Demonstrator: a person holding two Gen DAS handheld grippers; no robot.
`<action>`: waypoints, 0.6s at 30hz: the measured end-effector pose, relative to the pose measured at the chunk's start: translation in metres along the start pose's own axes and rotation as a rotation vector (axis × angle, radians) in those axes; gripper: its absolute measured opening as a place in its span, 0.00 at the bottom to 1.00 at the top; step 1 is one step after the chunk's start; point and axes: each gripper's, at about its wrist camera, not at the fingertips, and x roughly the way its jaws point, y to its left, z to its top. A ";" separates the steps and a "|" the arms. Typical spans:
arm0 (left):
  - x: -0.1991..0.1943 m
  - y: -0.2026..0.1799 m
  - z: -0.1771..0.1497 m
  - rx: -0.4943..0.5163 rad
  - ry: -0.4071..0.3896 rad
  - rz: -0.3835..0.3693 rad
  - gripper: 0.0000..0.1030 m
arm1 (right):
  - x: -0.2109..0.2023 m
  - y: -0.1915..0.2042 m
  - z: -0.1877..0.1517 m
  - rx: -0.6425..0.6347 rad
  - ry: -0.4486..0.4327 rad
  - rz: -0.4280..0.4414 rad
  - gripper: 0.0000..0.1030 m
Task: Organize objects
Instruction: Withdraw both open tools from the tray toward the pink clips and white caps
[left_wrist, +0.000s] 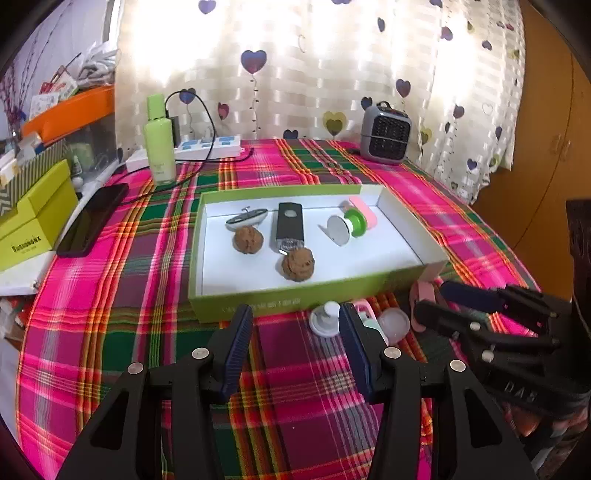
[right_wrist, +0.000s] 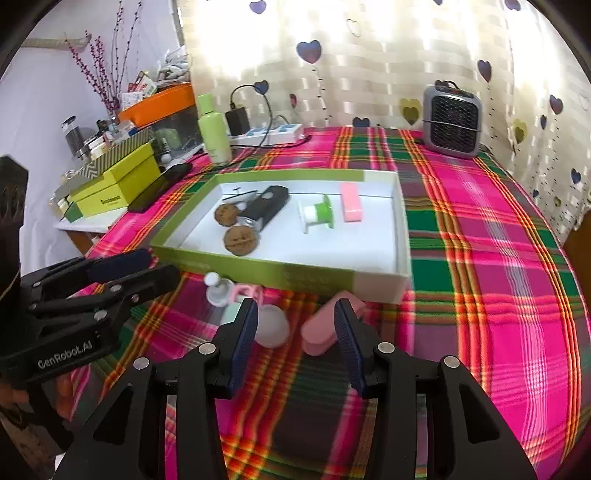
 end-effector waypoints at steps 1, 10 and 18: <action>0.001 -0.001 -0.002 0.000 0.005 -0.012 0.46 | 0.000 -0.001 -0.001 0.001 0.002 -0.007 0.43; 0.005 0.000 -0.015 -0.031 0.028 -0.069 0.46 | -0.002 -0.015 -0.007 0.034 0.004 -0.030 0.43; 0.009 -0.001 -0.019 -0.034 0.043 -0.073 0.46 | 0.000 -0.021 -0.010 0.056 0.011 -0.039 0.43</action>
